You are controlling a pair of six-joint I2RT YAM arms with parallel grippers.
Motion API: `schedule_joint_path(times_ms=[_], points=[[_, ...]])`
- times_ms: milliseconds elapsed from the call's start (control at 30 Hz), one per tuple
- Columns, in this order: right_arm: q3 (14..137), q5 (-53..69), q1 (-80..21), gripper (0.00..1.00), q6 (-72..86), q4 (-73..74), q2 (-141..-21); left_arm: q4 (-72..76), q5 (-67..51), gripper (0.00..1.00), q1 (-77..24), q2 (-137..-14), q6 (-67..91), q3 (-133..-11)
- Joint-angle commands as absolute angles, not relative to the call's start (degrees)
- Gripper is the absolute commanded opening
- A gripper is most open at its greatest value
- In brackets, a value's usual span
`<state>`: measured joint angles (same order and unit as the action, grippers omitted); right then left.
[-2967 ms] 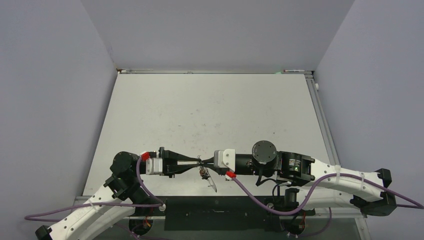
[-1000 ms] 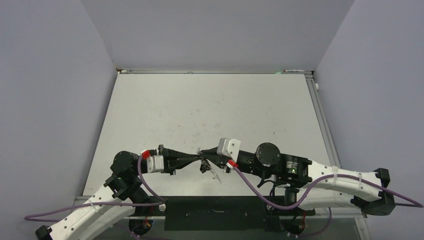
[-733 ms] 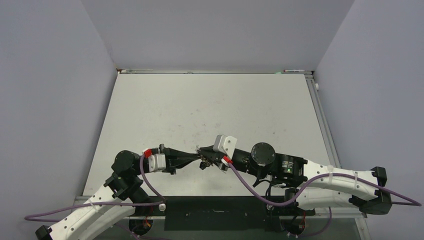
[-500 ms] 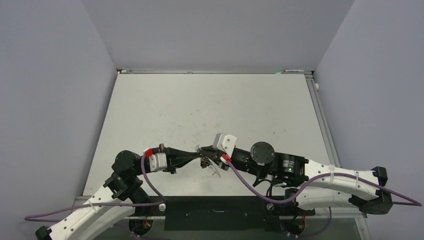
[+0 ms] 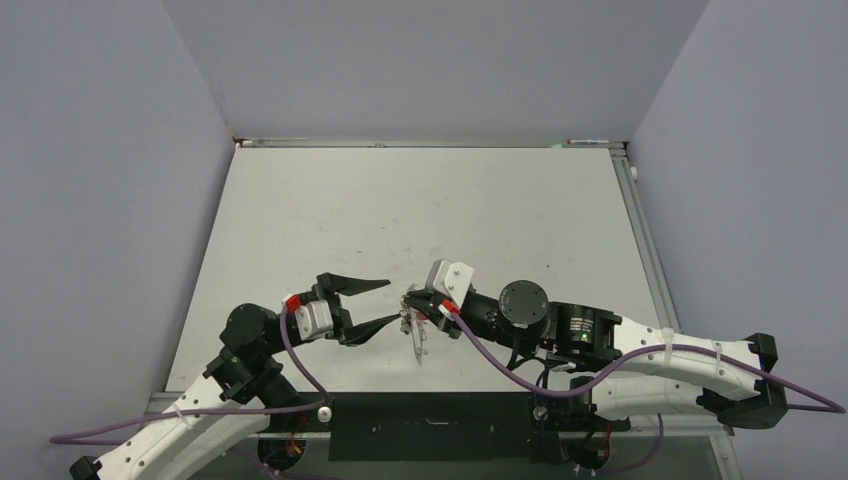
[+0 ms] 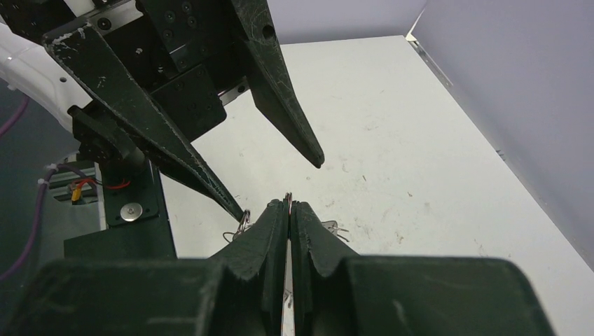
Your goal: Put the keys on the keyring
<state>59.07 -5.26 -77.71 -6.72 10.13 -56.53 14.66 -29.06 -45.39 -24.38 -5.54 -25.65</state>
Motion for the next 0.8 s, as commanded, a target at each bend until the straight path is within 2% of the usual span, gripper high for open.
schedule_joint_path(times_ms=[0, 433, 767], points=[[61.4, -6.7, -77.8, 0.05, -6.5, 5.4, -55.8, 15.1, -26.0, 0.52, -45.1, -24.6, -4.5, -27.6], [61.9, -2.7, -77.7, 0.05, -8.9, 4.4, -53.9, 14.9, -28.6, 0.44, -45.1, -28.7, -3.9, -28.1], [61.1, -2.5, -77.8, 0.05, -9.1, 3.0, -53.5, 18.2, -35.7, 0.43, -45.1, -30.5, -0.7, -27.4]])
